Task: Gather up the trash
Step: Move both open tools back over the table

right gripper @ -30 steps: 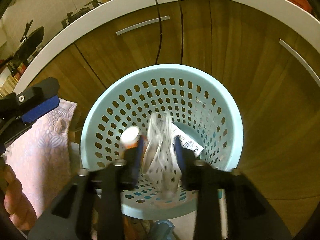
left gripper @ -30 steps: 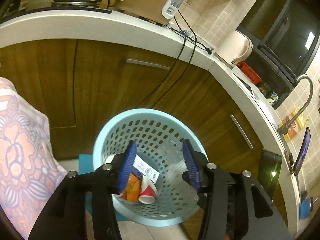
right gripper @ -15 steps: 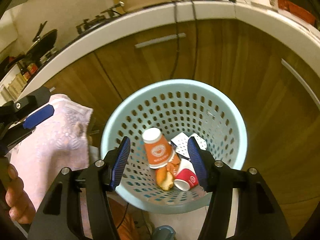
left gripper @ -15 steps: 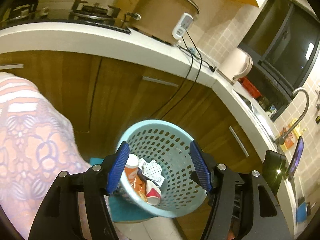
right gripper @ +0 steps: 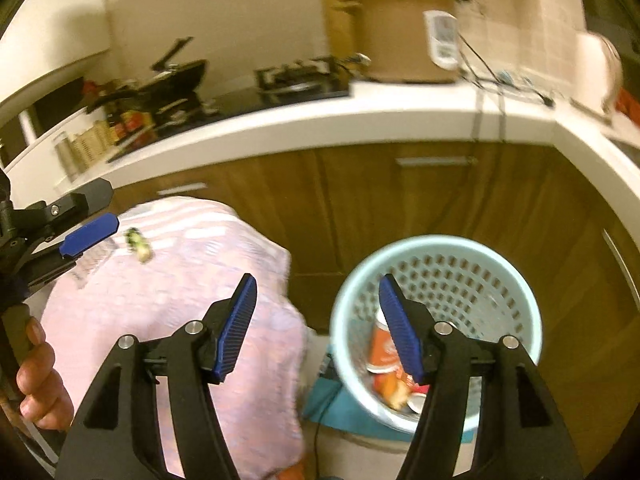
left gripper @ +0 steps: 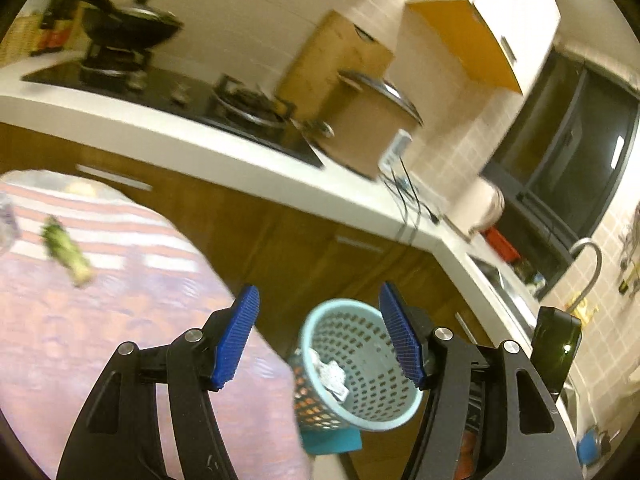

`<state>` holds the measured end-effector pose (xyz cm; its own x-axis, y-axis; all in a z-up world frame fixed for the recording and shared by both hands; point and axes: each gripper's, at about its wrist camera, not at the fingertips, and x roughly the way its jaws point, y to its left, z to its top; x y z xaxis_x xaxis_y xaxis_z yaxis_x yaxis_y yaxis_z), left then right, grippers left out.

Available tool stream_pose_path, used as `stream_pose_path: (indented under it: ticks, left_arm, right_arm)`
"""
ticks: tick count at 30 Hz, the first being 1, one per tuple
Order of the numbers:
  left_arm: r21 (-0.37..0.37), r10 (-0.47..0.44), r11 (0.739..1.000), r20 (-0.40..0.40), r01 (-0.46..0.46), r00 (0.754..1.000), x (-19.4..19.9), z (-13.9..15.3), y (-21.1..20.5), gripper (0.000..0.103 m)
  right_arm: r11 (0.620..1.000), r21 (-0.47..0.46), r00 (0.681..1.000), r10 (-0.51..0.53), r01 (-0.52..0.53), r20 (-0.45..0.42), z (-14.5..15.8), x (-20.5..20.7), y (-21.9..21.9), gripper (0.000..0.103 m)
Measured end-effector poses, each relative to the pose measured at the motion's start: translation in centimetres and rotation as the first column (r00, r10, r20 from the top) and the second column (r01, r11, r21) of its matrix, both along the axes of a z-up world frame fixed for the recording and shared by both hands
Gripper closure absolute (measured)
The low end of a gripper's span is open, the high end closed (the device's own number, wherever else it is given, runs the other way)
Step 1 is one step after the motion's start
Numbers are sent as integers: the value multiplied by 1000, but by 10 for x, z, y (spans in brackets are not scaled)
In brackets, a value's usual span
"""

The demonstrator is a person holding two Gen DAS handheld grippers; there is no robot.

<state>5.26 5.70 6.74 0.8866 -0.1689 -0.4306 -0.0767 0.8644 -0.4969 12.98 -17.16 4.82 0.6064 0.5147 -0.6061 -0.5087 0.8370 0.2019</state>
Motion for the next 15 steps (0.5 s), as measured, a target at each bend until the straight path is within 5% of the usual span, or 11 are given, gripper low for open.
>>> stream_pose_path:
  ticks: [9,15]
  left_arm:
    - [28,205,978,52,-207,977,-79,18,82,42]
    - [15,375,926,60,-376,925,-133,16,150,41]
  right_arm:
    - [990,1,988,138,-139,65,30,-30,85,41]
    - [974,4,969,227,-228,102,34,-42,151,41]
